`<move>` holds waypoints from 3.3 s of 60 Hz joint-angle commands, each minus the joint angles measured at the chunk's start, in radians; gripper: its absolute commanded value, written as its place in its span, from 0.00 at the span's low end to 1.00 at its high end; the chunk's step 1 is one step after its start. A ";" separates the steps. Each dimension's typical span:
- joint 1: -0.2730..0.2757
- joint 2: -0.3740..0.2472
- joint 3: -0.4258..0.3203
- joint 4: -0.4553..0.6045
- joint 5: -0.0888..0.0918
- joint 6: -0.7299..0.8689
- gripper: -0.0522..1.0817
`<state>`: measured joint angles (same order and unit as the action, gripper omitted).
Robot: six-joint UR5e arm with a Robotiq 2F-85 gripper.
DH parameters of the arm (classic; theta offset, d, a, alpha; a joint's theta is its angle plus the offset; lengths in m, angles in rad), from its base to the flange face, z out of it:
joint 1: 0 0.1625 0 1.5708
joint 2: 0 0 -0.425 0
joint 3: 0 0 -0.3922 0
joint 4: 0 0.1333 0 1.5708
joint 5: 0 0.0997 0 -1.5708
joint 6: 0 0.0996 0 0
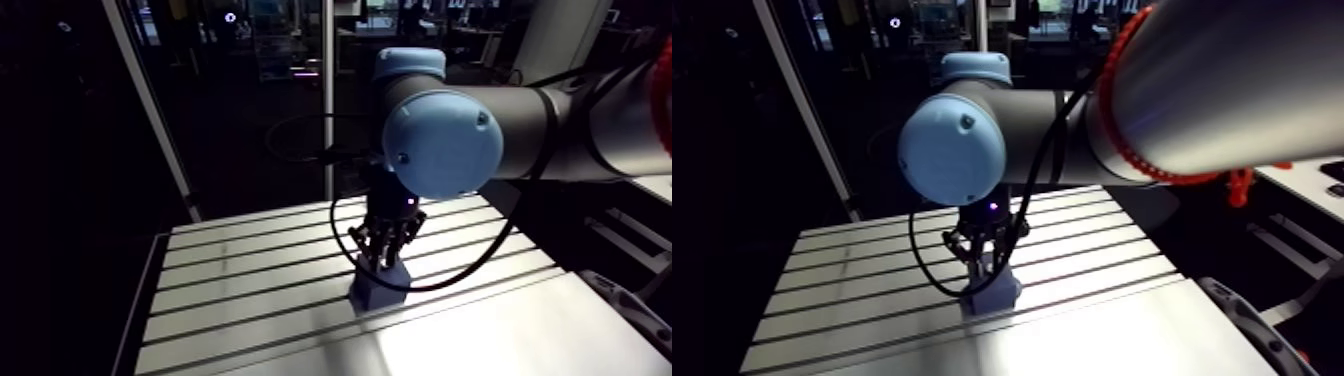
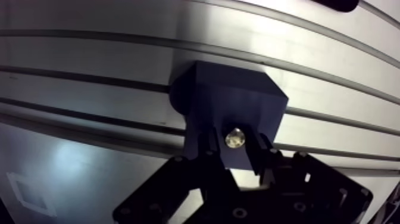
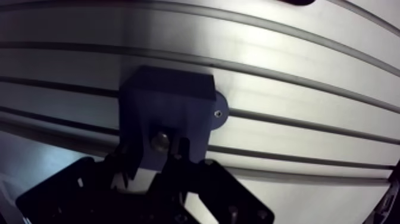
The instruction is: Pick up the M10 bolt and insert it into the hex recess until seated.
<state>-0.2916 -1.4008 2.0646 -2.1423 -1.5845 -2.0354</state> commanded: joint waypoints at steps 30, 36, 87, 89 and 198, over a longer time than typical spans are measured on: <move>-0.002 0.007 -0.003 0.000 -0.001 -0.010 0.59; -0.001 0.009 -0.004 0.000 -0.001 -0.009 0.60; -0.001 0.009 -0.004 -0.002 -0.002 -0.007 0.63; -0.001 0.007 -0.004 -0.002 -0.002 -0.007 0.63; -0.001 0.004 -0.011 0.000 -0.001 -0.087 0.68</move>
<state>-0.2930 -1.3965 2.0578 -2.1433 -1.5867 -2.0823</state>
